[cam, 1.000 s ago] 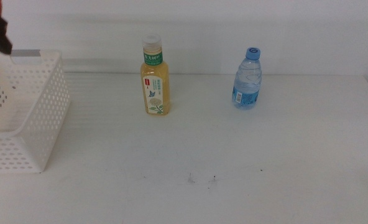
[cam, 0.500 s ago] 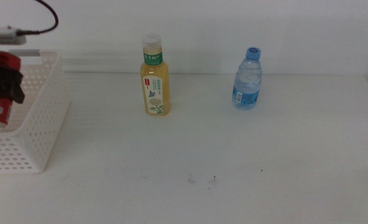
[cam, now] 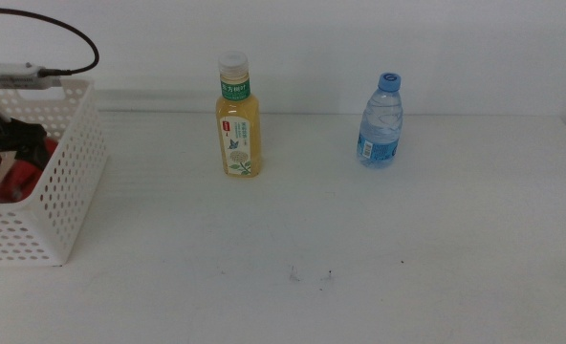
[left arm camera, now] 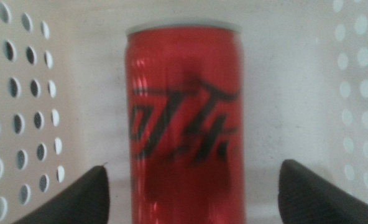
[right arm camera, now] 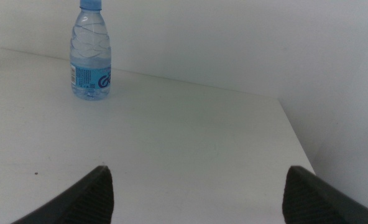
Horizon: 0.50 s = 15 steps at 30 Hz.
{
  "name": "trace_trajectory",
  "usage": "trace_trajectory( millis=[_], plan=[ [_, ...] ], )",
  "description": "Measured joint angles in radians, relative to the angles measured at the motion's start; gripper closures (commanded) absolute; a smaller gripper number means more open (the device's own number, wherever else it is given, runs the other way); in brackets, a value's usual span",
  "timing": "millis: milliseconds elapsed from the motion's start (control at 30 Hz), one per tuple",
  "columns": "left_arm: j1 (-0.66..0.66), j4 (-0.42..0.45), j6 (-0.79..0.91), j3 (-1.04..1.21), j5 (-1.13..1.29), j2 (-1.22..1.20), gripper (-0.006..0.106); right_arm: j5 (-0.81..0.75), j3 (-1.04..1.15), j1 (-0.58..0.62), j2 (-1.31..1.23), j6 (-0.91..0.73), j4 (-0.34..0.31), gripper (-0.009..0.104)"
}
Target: Use arms to grab the bottles and put them into the dustbin to the left of the table.
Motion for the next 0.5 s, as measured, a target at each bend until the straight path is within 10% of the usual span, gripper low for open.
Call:
trace_trajectory(
  millis=[500],
  plan=[
    [-0.134, -0.005, -0.064, 0.061, -0.053, -0.310, 0.007, 0.000, 0.000, 0.000, 0.000, 0.000, 0.000, 0.015]
  ],
)
